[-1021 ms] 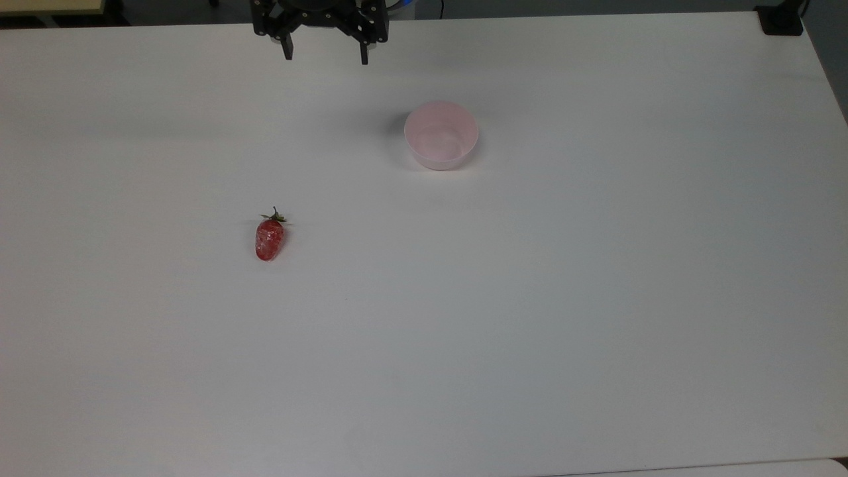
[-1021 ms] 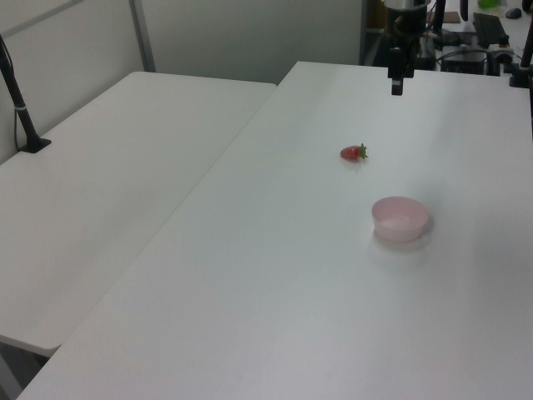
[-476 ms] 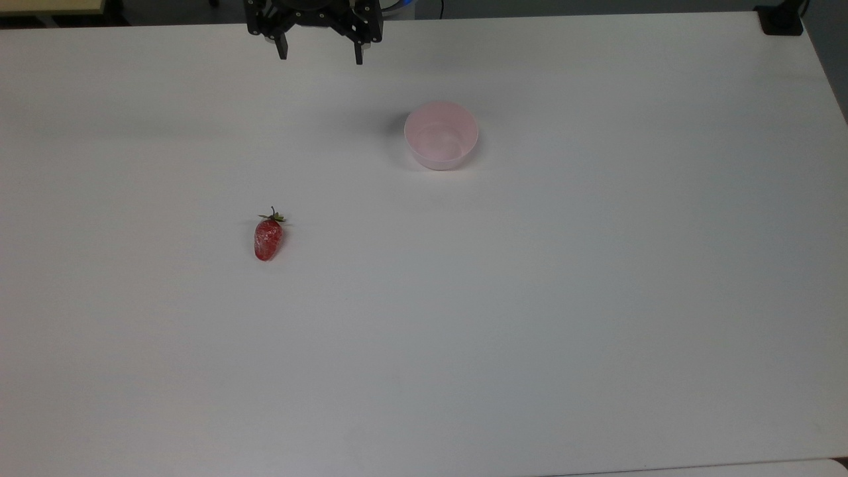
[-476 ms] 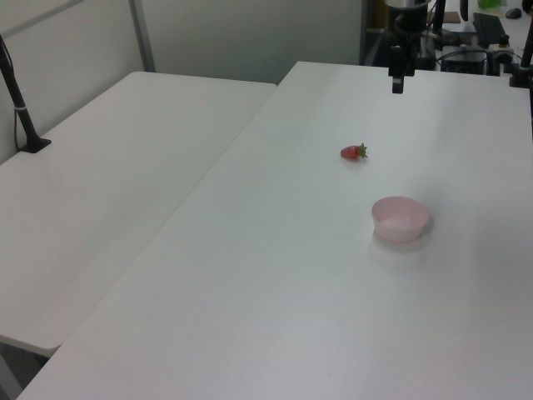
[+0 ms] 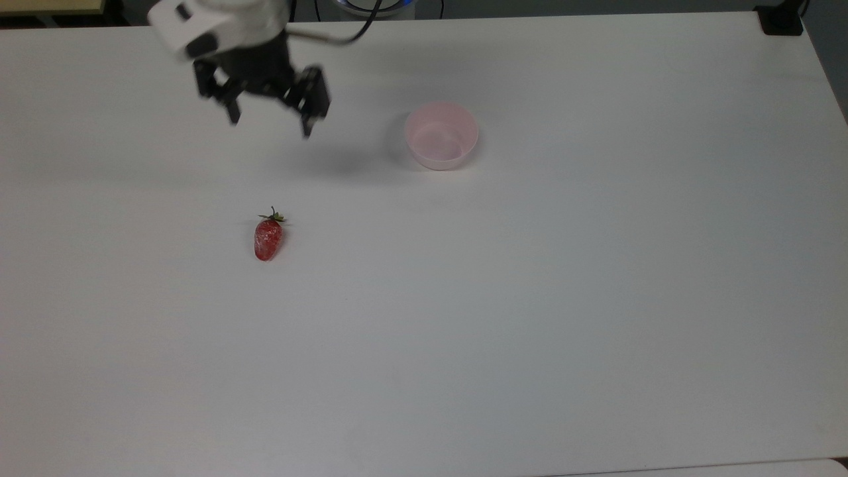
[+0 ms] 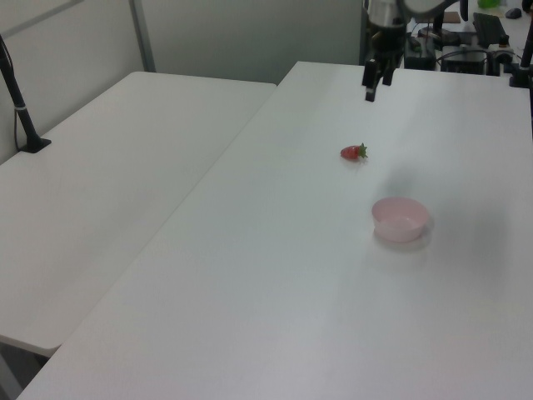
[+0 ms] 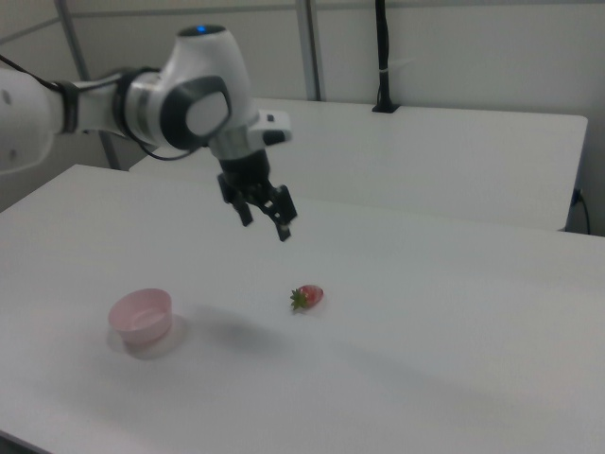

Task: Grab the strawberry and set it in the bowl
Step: 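Move the gripper over the red strawberry and lower it, then close the gripper on the red strawberry and lift it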

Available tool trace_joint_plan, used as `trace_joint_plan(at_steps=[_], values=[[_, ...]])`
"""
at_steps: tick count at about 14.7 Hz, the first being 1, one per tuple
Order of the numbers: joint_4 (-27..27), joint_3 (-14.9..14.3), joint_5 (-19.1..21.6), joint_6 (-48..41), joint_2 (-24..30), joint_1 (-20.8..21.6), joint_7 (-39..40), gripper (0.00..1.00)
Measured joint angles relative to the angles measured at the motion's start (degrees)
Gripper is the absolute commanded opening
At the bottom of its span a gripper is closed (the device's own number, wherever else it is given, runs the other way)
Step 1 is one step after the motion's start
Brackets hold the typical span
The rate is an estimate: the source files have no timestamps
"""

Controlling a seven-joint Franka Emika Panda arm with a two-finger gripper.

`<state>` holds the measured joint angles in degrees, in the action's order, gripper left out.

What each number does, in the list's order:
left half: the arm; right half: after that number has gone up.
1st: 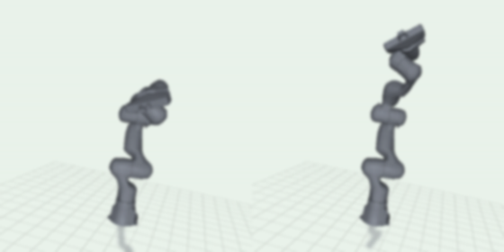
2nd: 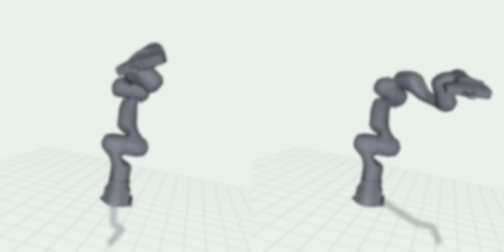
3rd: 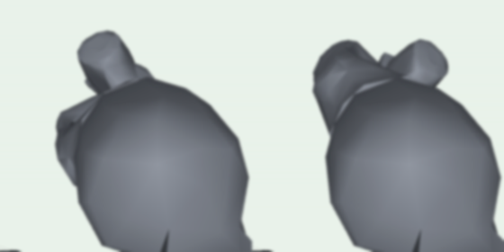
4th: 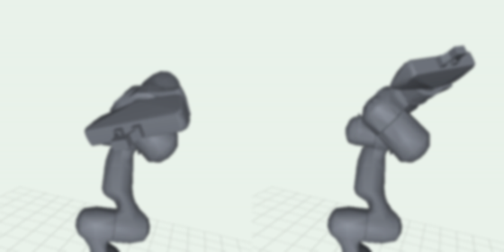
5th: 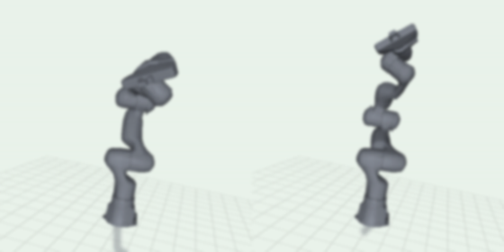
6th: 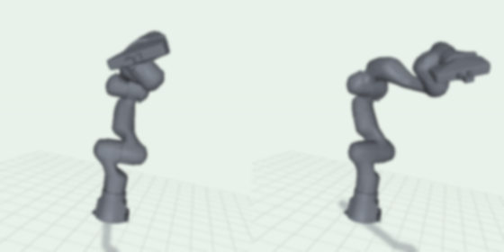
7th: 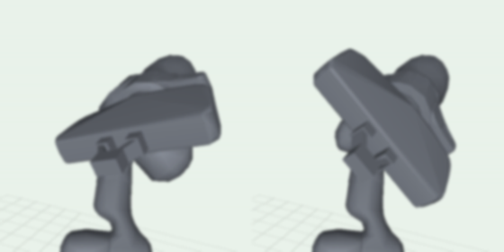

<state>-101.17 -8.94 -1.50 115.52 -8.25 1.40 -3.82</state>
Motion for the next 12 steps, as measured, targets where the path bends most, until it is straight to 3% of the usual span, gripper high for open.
trace_joint_plan(at_steps=[3,7,9,12], values=[[-0.01,-0.02,-0.35,10.78,-8.44,-1.64,-4.02,1.00],[0.07,-0.01,-3.44,18.10,-16.50,-1.79,-4.62,0.87],[0.04,-0.02,-4.13,18.13,-17.77,-1.96,-4.62,0.76],[-0.08,0.00,-4.33,18.76,-18.80,-1.90,-4.62,0.44]])
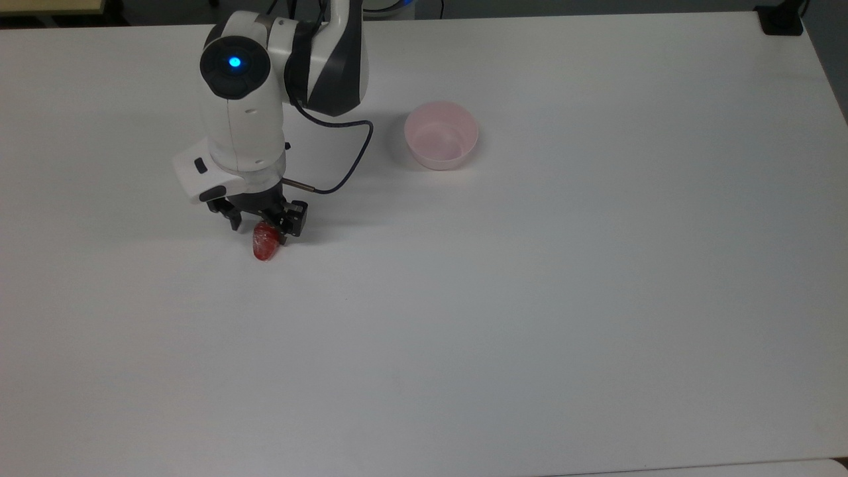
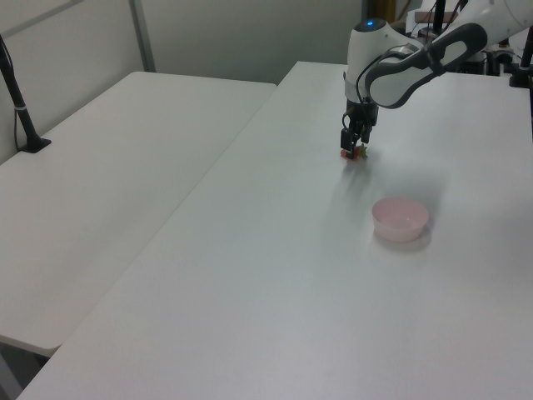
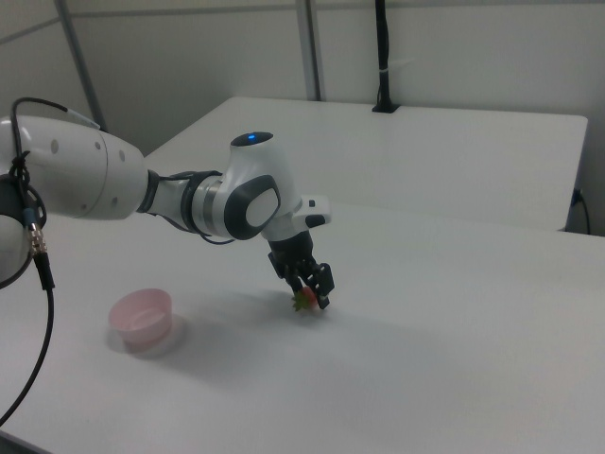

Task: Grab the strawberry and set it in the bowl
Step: 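Close the gripper on the red strawberry and lift it, then carry the strawberry over the pink bowl and lower it inside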

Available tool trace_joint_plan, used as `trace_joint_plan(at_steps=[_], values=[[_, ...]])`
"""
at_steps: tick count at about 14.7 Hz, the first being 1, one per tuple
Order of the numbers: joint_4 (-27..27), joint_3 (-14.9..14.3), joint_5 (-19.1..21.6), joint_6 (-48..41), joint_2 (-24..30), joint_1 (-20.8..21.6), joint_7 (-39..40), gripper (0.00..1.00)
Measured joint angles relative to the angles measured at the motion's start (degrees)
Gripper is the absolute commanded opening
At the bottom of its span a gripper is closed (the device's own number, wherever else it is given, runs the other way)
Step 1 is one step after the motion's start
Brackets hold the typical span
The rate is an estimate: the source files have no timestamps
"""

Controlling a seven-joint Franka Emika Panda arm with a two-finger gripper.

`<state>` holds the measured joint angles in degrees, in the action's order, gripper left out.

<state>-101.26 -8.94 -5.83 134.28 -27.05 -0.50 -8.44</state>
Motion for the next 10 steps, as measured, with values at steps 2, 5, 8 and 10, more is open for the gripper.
trace_joint_plan(at_steps=[2,5,8,10], values=[[-0.12,0.01,0.00,2.20,-0.82,0.02,0.00,0.29],[-0.02,0.10,-0.01,3.01,-0.93,0.07,0.00,0.27],[0.10,0.01,-0.01,3.35,-0.82,0.00,0.00,0.23],[0.34,0.01,-0.01,3.53,0.02,0.01,0.22,0.23]])
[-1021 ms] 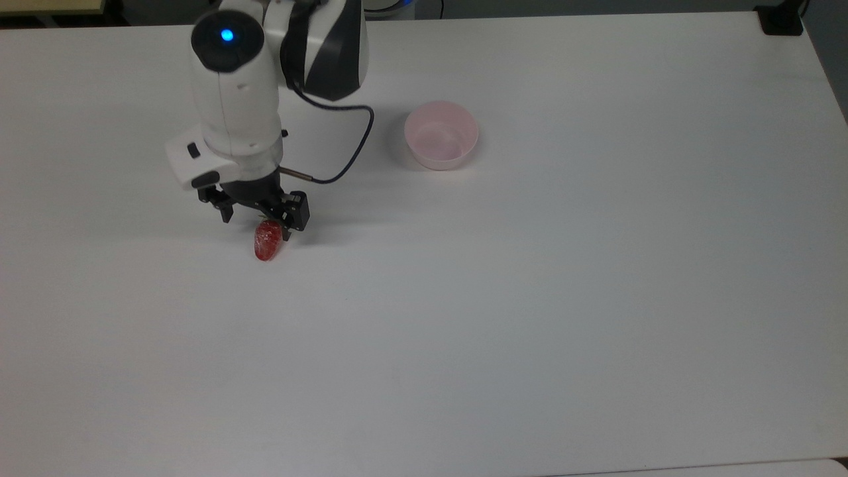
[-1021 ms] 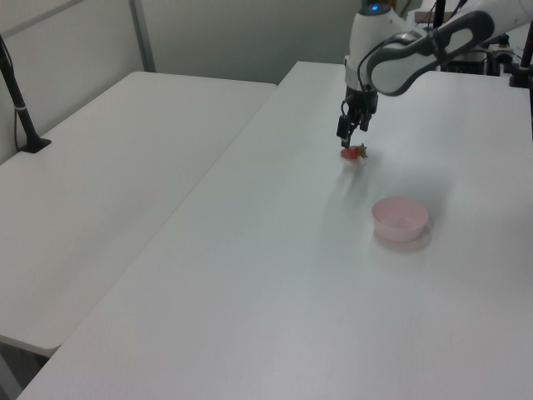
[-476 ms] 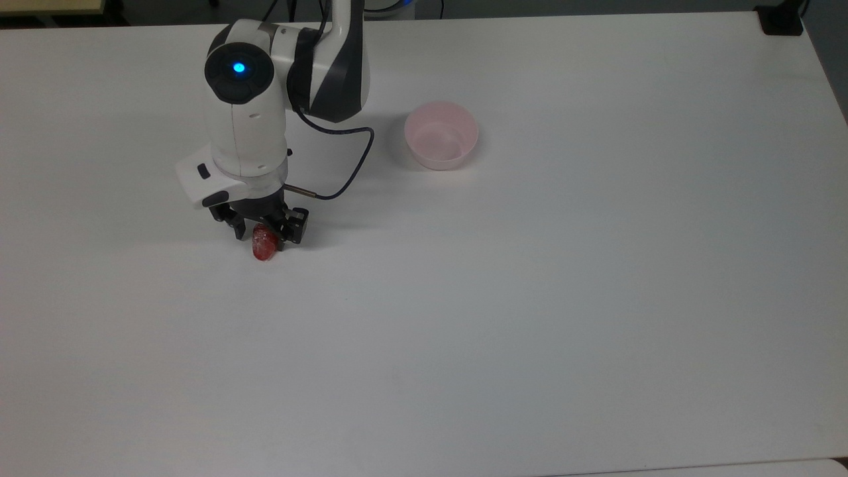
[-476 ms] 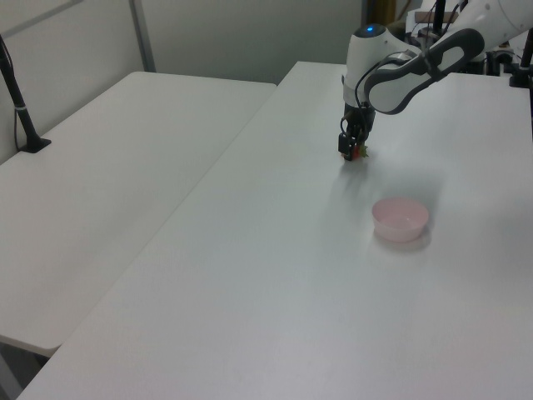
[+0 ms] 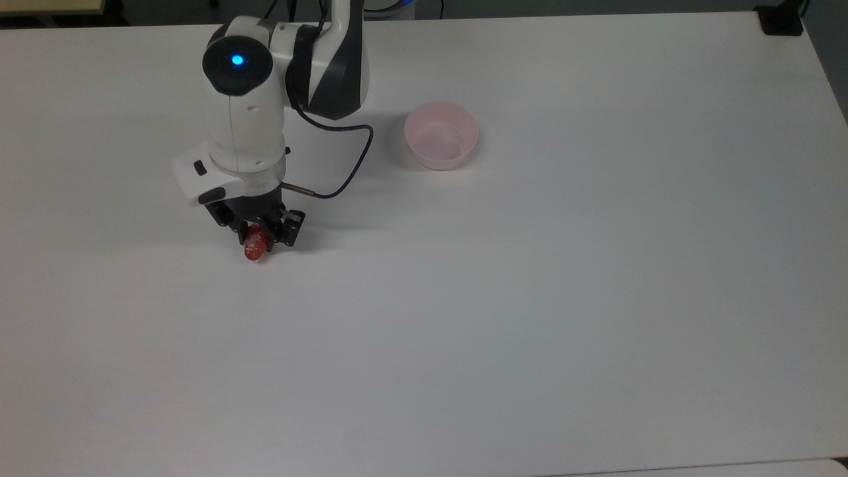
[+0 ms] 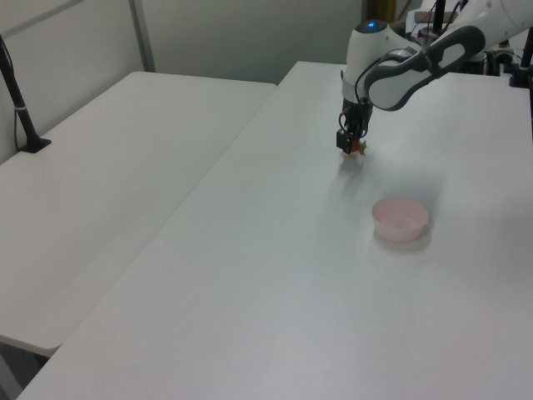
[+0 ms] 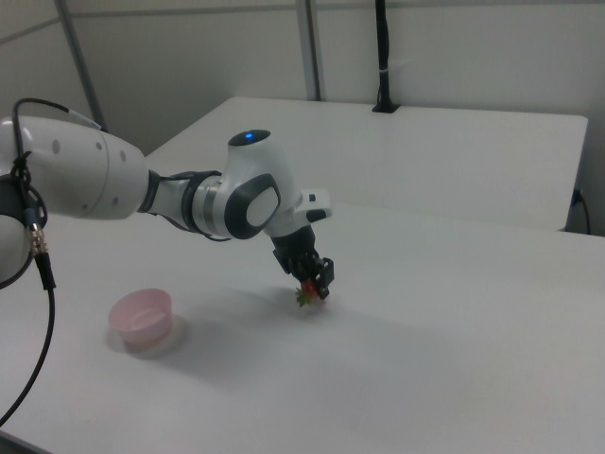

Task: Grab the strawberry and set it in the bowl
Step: 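Carry the strawberry over the pink bowl and lower it inside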

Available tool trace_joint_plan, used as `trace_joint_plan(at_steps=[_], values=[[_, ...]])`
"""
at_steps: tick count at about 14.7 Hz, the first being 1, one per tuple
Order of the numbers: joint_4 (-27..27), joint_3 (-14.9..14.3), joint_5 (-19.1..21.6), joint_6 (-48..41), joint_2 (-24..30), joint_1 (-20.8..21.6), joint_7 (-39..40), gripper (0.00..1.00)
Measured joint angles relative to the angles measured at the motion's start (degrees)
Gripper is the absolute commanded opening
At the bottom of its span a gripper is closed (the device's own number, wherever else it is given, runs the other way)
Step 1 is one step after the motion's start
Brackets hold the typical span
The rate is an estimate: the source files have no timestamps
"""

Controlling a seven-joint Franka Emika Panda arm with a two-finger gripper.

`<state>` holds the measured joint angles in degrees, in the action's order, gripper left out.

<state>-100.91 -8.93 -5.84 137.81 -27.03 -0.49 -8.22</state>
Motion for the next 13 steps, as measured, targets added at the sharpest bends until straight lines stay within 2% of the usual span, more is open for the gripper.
trace_joint_plan(at_steps=[2,5,7,10,13], values=[[0.00,0.03,0.16,-0.68,2.19,0.12,0.26,0.24],[-0.35,0.04,3.58,-9.73,8.93,2.29,4.21,0.25],[-2.19,-0.33,5.90,-16.84,15.18,6.28,6.20,0.25],[-7.48,-0.58,6.38,-22.75,22.33,13.79,6.26,0.27],[-11.81,-0.63,6.39,-22.79,22.40,19.95,5.02,0.29]])
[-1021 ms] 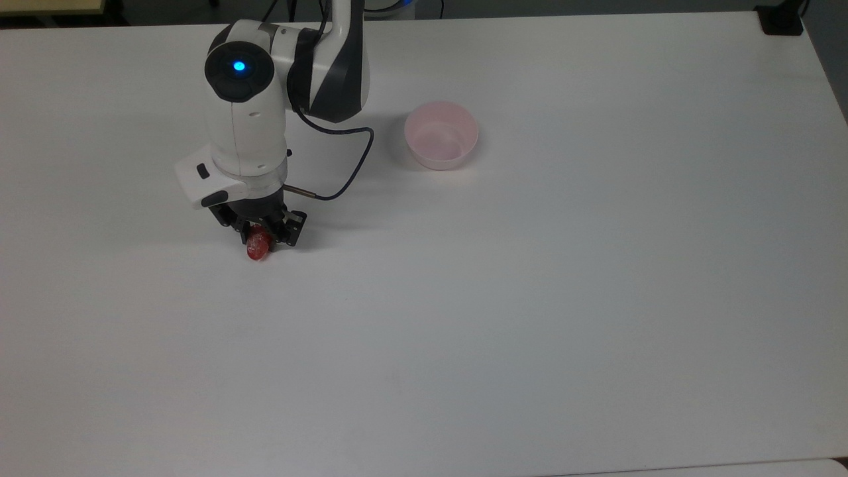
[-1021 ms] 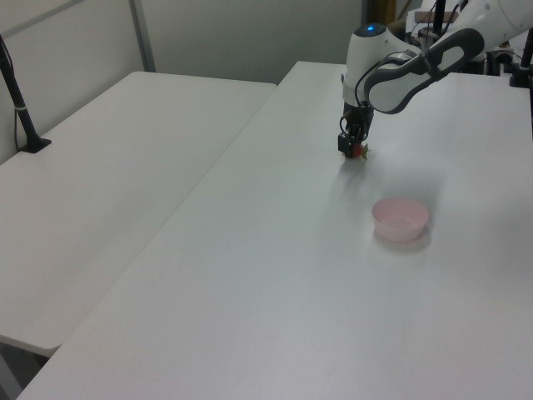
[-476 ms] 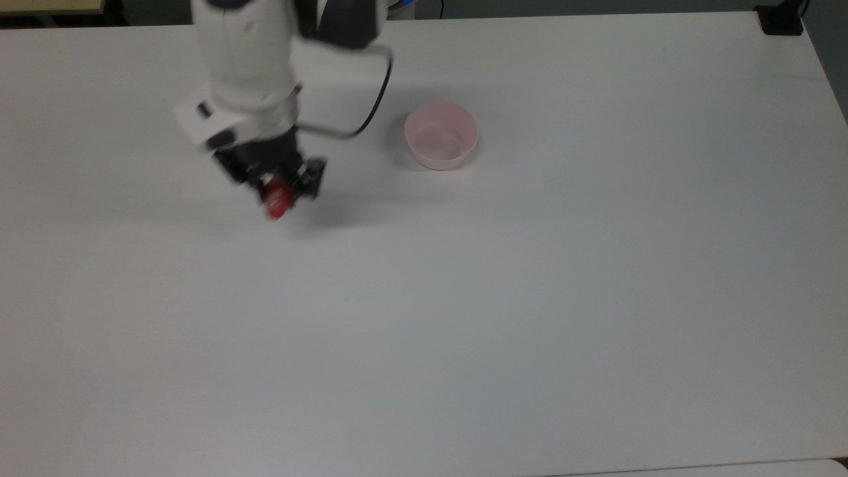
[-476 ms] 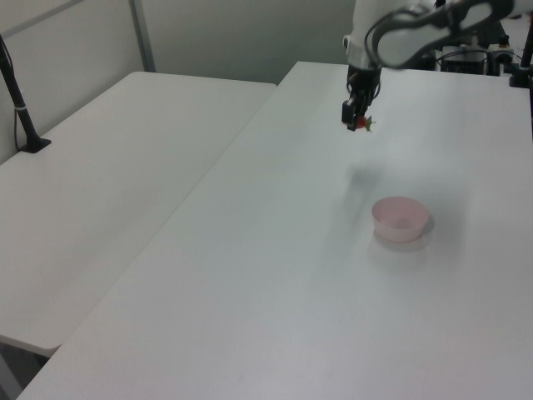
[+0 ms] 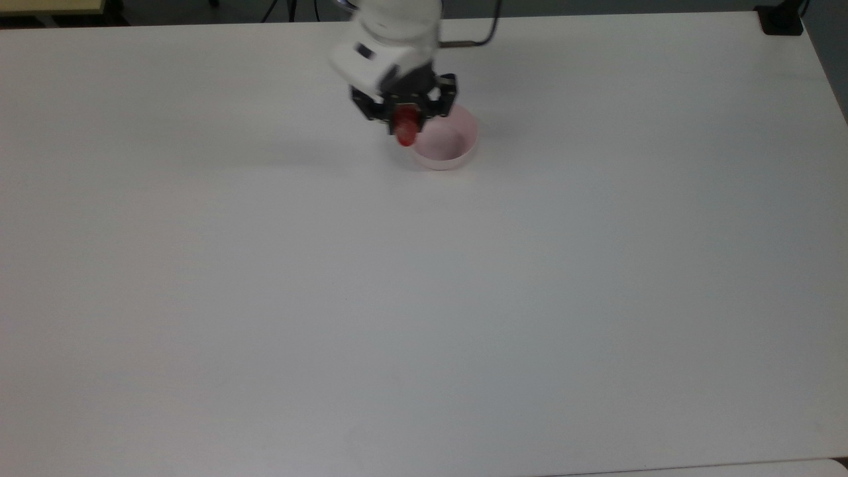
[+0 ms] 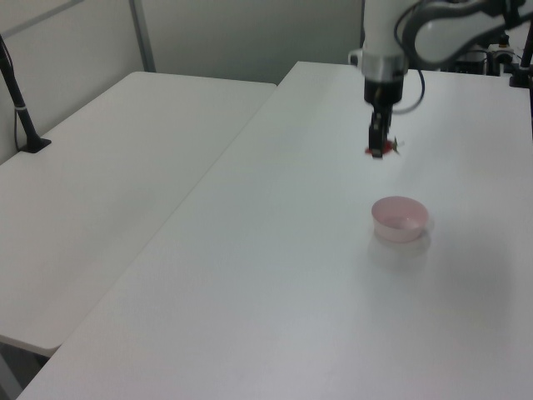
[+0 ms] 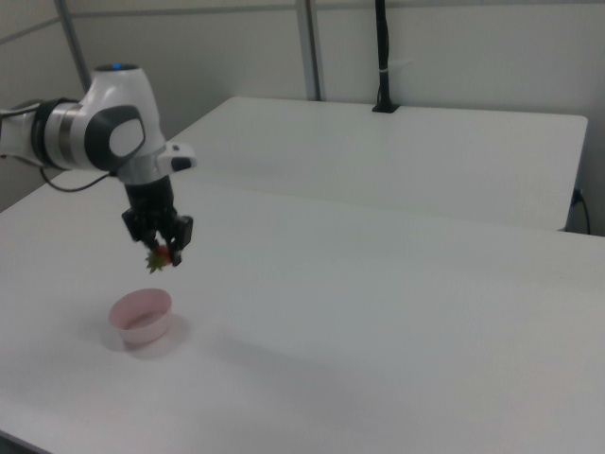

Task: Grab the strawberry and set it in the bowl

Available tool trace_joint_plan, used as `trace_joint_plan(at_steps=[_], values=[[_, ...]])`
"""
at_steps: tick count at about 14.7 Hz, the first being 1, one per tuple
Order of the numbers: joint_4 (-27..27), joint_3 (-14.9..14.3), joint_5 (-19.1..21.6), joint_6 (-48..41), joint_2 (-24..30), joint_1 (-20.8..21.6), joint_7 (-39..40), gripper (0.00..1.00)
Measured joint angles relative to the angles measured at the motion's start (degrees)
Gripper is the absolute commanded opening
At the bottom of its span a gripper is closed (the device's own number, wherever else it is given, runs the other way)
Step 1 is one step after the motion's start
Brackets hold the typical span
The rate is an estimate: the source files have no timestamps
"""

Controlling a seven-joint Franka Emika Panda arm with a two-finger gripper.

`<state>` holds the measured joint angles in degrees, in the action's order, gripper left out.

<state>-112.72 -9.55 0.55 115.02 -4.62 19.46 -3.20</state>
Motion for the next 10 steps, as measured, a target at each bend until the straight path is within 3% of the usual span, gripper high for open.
trace_joint_plan(at_steps=[2,3,4,5,6,10], values=[[-1.04,-0.03,0.00,0.18,-1.84,2.01,-0.13,0.36],[-1.27,-0.03,0.00,0.21,-2.76,2.63,-0.13,0.49],[-1.53,-0.04,0.00,0.22,-3.30,2.99,-0.13,0.76],[-1.82,-0.05,0.00,0.22,-3.64,3.23,-0.12,0.95],[-2.15,-0.05,0.00,0.22,-3.84,3.40,-0.11,1.00],[-2.85,-0.04,0.00,0.22,-3.98,3.98,-0.11,1.00]])
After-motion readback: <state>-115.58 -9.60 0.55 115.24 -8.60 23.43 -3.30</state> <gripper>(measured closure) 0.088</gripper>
